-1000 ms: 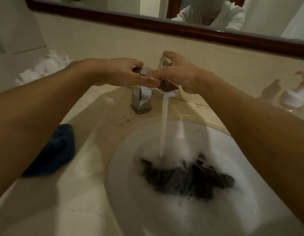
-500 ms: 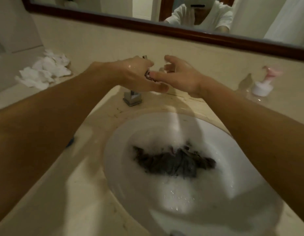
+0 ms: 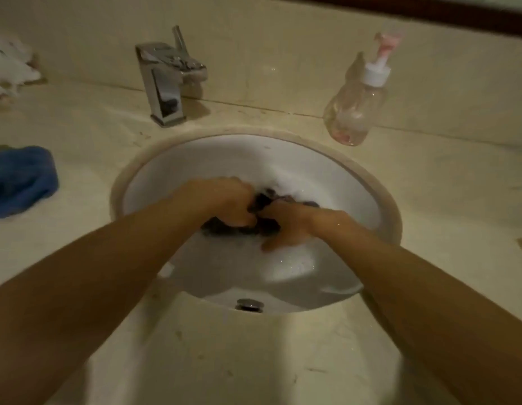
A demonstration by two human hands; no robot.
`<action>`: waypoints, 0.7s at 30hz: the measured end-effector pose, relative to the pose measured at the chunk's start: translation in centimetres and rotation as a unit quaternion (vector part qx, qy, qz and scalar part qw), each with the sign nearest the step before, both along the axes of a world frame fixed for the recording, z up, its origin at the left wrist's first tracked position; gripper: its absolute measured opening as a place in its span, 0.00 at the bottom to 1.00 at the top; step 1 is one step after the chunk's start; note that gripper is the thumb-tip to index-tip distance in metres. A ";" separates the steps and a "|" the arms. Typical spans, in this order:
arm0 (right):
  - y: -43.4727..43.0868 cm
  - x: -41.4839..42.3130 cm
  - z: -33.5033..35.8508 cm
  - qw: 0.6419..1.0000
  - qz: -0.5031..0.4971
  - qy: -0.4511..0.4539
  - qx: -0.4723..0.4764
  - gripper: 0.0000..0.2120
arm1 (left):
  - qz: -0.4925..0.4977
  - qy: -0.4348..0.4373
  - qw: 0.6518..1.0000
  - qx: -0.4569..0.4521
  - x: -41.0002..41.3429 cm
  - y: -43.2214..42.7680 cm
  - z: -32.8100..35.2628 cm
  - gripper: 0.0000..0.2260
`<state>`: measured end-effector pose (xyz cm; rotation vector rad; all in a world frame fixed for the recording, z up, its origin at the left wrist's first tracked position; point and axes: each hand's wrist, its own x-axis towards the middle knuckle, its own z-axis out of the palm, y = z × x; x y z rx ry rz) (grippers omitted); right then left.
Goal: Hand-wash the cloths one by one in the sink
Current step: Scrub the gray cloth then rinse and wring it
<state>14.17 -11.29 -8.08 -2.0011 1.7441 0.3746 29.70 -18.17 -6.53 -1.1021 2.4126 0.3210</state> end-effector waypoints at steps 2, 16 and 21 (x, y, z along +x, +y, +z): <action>-1.7 -0.1 -2.6 0.999 0.018 0.045 -0.001 0.42 | 0.042 -0.084 0.994 0.047 0.0 -2.2 -4.1 0.52; -5.4 -2.4 -1.4 0.877 -0.362 -0.315 -0.037 0.16 | 0.237 0.276 0.931 0.040 -1.0 -3.7 -2.8 0.18; -5.2 -0.9 1.1 0.786 -0.433 -0.423 -0.127 0.21 | 0.371 0.504 0.769 0.129 -4.4 -2.1 -0.7 0.14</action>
